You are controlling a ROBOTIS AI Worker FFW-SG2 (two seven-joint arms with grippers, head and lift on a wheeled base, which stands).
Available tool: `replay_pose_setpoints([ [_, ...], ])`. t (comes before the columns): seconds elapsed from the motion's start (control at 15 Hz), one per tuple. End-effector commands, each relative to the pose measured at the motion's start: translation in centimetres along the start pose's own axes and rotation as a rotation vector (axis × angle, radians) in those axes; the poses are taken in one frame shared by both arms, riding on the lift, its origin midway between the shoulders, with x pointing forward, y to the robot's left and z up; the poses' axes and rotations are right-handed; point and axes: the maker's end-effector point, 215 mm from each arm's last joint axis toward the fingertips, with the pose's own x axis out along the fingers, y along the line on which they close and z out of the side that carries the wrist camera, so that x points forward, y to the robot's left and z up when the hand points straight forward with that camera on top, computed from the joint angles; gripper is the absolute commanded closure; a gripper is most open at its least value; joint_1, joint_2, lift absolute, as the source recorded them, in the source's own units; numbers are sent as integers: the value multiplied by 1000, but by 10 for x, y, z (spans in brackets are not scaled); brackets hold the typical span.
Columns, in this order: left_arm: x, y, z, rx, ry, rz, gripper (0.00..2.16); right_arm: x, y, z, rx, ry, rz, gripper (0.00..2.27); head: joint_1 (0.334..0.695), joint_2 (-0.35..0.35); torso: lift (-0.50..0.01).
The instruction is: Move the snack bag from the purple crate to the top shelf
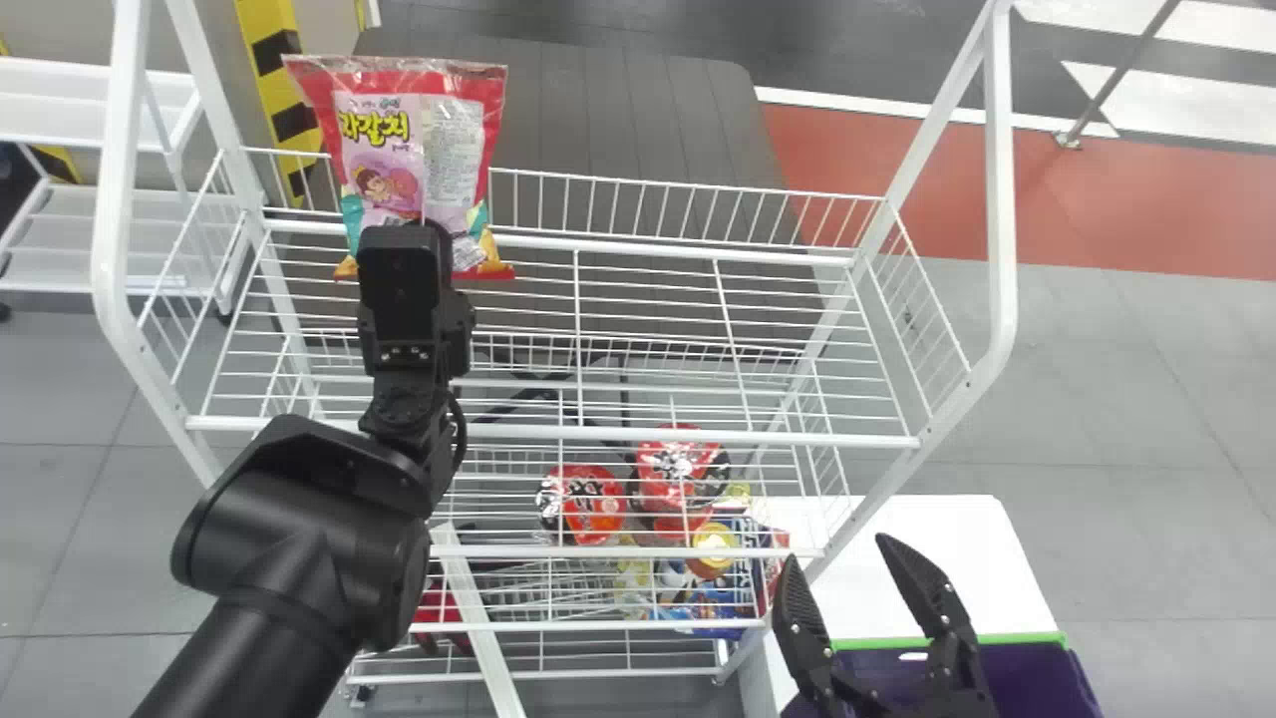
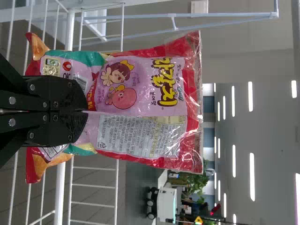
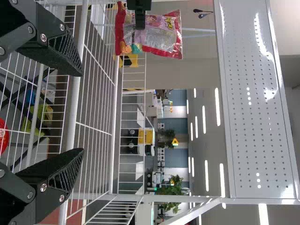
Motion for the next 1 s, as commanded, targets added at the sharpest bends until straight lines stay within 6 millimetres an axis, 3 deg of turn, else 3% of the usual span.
replay_pose_setpoints([
  [0.0,5,19,2,5,-11,13,1291,-1,3,0,-4,2,3,306,695,-152,2],
  [0.53,14,58,-3,16,-34,29,1291,0,16,1,-11,-2,20,306,695,-79,2],
  [0.93,16,63,-12,23,-40,39,1291,0,20,0,-13,4,26,306,695,-50,2],
])
